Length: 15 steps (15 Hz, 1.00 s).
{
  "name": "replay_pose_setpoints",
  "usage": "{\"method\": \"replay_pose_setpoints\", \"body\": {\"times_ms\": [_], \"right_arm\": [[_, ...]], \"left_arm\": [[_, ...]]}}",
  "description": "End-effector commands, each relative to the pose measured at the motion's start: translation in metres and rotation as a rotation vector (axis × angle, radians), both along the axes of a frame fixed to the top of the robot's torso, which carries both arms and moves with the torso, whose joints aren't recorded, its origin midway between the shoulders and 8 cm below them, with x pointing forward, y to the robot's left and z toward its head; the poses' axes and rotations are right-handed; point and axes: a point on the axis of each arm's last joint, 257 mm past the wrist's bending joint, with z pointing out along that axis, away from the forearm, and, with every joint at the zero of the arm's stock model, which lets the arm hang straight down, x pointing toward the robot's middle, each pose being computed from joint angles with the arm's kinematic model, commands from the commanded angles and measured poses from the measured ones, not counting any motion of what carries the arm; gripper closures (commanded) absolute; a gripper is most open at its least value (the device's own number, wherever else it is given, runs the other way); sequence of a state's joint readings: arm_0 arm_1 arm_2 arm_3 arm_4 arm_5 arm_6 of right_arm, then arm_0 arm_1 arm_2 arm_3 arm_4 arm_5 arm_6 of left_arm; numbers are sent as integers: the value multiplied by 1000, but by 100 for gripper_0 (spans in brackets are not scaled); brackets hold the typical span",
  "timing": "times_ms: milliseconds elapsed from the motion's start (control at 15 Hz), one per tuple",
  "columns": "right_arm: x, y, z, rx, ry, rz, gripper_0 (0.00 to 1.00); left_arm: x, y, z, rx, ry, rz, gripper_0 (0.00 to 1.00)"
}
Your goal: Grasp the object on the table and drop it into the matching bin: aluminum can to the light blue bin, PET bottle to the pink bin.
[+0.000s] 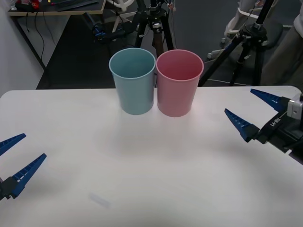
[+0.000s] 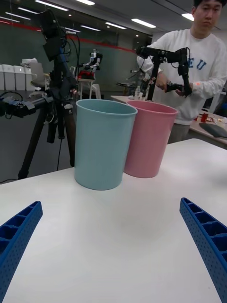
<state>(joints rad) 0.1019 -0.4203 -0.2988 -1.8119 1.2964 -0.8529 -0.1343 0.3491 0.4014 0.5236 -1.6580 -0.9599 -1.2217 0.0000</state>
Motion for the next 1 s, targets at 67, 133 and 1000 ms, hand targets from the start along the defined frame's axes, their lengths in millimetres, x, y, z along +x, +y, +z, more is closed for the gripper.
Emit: {"method": "replay_pose_setpoints", "body": {"times_ms": [67,133,1000], "right_arm": [[-26,-34,-15,-12,41,-23,0],[-38,-43,-21,-16,61,-19,0],[-86,-68,-46,-11,137,-12,0]], "left_arm": [[0,0,0,0,0,0,0],[0,0,0,0,0,0,0],[0,0,0,0,0,0,0]]}}
